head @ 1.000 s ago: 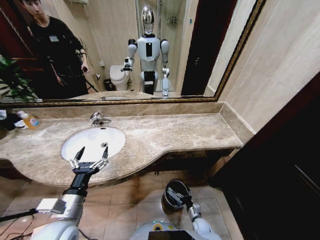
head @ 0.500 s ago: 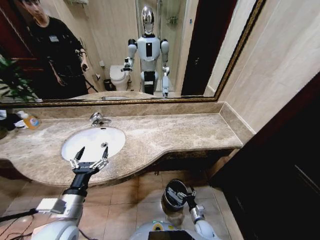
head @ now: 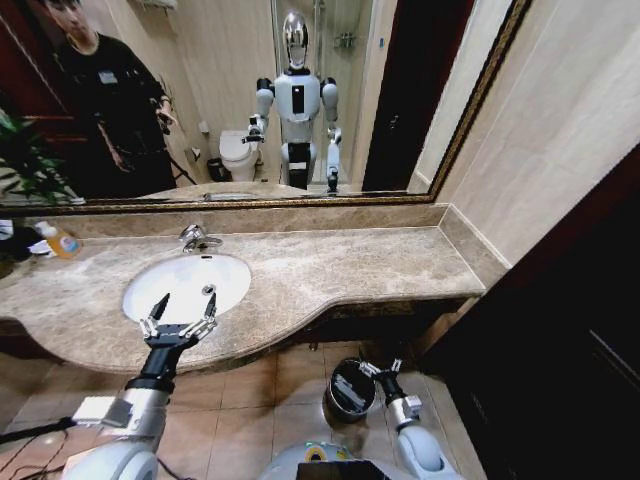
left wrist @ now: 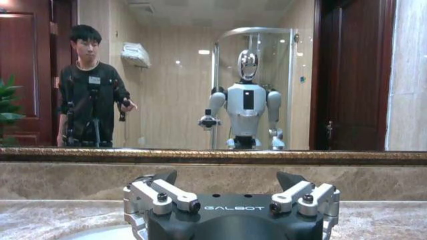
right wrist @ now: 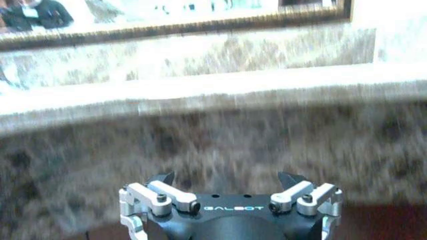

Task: Pick up the trash from the sink and place it in the trash bin.

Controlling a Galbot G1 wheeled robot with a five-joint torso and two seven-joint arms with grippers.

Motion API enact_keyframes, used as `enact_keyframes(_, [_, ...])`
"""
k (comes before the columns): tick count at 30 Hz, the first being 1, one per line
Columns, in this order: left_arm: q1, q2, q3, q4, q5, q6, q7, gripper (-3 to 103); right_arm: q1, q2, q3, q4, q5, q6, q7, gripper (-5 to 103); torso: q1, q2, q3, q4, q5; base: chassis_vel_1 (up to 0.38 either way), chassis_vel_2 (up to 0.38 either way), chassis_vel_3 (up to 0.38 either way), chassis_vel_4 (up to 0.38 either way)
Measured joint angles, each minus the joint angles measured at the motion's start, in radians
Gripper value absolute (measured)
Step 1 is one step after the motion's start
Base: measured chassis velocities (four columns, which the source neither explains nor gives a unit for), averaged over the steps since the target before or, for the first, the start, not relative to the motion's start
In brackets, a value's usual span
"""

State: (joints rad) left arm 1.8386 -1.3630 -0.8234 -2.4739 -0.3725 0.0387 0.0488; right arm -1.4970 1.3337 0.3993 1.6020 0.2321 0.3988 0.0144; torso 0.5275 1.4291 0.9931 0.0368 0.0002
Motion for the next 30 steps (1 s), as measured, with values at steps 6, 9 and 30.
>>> enact_keyframes(6, [0.000,0.000,0.000,0.000,0.000,0.000,0.000,100,-0.011,-0.012,0.019,0.174,-0.011,-0.097,0.015,100,0.000,0.000,0.000,0.0000,0.0000,0.000,0.000,0.000,0.000])
enact_keyframes(9, [0.000,0.000,0.000,0.000,0.000,0.000,0.000,100,-0.010,0.005,0.043,0.268,-0.009,-0.175,0.015,100,0.000,0.000,0.000,0.0000,-0.0003,0.000,0.000,0.000,0.000])
enact_keyframes(30, [0.000,0.000,0.000,0.000,0.000,0.000,0.000,100,-0.001,0.005,0.077,0.711,0.031,-0.516,0.056,100,0.000,0.000,0.000,0.0000,-0.0002,0.000,0.000,0.000,0.000])
